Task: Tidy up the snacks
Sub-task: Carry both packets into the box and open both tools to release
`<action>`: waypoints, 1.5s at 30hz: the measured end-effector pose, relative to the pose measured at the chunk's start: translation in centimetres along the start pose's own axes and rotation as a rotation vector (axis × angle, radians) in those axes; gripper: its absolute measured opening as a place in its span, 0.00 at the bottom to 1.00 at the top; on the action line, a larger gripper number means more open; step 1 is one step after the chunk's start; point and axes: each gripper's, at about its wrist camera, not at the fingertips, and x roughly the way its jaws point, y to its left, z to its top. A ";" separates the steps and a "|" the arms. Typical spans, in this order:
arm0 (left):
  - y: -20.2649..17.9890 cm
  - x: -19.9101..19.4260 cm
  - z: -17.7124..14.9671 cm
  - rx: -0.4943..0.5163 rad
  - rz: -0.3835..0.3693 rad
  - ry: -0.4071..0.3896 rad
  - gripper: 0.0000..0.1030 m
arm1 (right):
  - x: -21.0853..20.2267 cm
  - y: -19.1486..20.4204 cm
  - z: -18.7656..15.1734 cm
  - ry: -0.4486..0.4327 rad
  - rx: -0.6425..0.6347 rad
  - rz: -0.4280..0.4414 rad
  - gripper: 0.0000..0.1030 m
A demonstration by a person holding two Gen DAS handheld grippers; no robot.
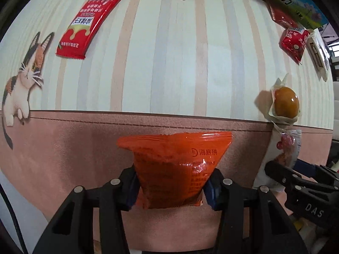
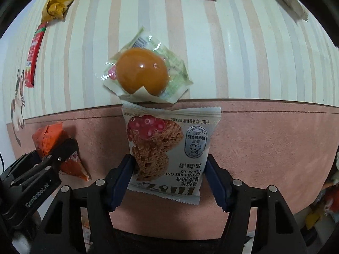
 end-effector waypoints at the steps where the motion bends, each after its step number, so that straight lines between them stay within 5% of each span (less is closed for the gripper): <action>1: -0.4 0.1 0.2 0.004 0.011 -0.002 0.45 | 0.1 0.1 -0.1 -0.006 0.001 -0.009 0.69; 20: -1.5 -1.4 -1.3 -0.005 0.032 -0.019 0.39 | -1.1 0.1 -3.9 -0.058 0.039 0.019 0.59; 31: -3.1 -9.9 -1.6 0.006 -0.085 -0.106 0.39 | -6.0 -1.6 -6.4 -0.100 0.037 0.169 0.56; 37: -5.0 -17.6 1.9 0.051 -0.151 -0.204 0.39 | -13.4 -2.7 -4.3 -0.215 0.030 0.272 0.55; 45: -8.1 -25.0 12.5 0.099 -0.163 -0.300 0.39 | -26.1 -2.7 5.4 -0.413 -0.033 0.306 0.55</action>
